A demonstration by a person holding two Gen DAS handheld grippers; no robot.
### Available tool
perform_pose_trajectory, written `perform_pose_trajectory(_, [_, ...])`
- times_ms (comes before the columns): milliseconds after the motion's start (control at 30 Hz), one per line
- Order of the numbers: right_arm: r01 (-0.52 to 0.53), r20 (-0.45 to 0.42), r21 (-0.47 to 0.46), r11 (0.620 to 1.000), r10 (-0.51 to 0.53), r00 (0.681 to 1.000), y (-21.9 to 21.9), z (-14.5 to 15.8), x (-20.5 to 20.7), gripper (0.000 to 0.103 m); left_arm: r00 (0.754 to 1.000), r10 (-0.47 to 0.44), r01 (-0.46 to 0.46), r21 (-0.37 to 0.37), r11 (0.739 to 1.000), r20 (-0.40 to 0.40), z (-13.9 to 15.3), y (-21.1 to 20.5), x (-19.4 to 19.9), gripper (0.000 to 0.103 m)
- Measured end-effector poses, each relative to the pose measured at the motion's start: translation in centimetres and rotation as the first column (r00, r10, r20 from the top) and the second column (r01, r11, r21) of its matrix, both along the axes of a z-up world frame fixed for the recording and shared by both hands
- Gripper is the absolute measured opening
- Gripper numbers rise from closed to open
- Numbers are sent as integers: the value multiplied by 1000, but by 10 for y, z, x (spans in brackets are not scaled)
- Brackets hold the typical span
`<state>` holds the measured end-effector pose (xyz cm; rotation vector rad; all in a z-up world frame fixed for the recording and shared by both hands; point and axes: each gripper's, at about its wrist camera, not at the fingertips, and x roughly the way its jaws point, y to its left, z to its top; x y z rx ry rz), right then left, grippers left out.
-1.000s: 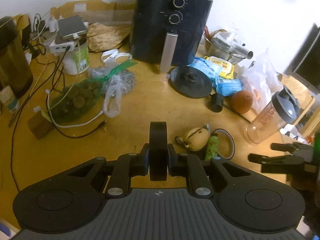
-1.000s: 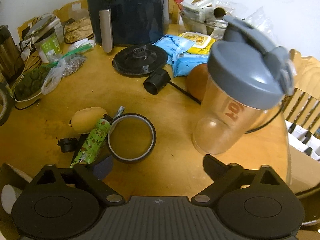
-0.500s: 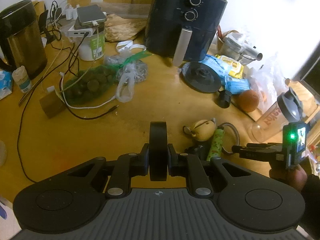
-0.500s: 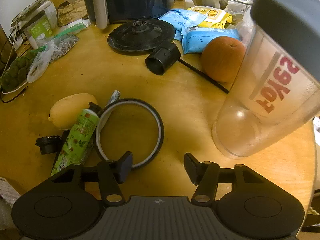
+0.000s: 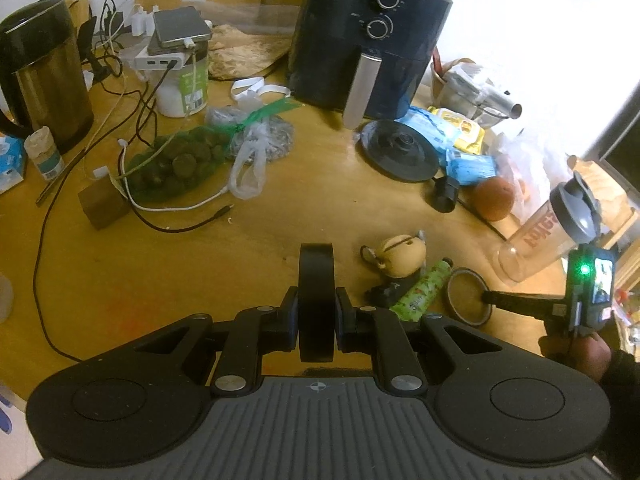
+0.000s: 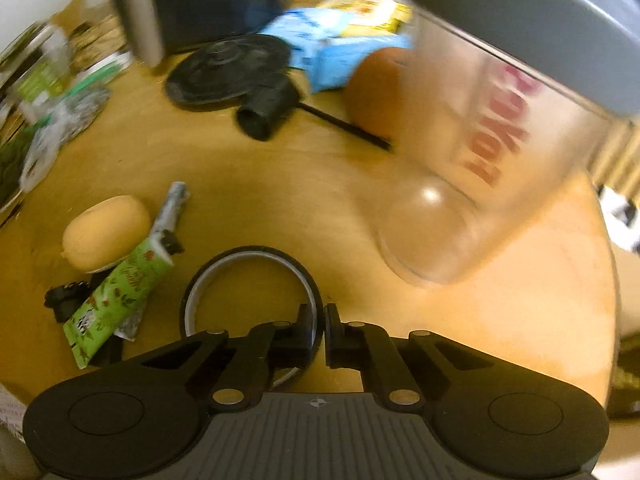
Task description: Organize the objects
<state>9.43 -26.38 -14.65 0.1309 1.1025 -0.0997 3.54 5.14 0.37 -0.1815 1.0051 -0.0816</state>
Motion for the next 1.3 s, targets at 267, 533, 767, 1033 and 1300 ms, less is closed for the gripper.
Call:
perform_pose_trajectory(267, [121, -26, 33, 992, -120, 992, -22, 0, -32, 8, 1000, -26, 26, -8, 1000, 6, 1, -5, 3, 17])
perform_pose_trajectory(533, [-82, -1, -107, 991, 82, 997, -40, 2, -31, 10, 999, -51, 51, -10, 999, 6, 0, -8, 7, 17])
perform_pose_trajectory(767, [-19, 42, -68, 997, 22, 999, -46, 19, -36, 87, 999, -53, 53, -12, 998, 10, 0, -6, 7, 17])
perform_pose_trajectory(1033, [185, -13, 3, 983, -185, 983, -29, 11, -26, 103, 999, -43, 43, -14, 999, 12, 1, -3, 5, 17])
perform_pose_trajectory(1300, [397, -85, 31, 917, -393, 915, -22, -4, -11, 103, 1000, -25, 25, -11, 1000, 11, 2, 4, 0, 17])
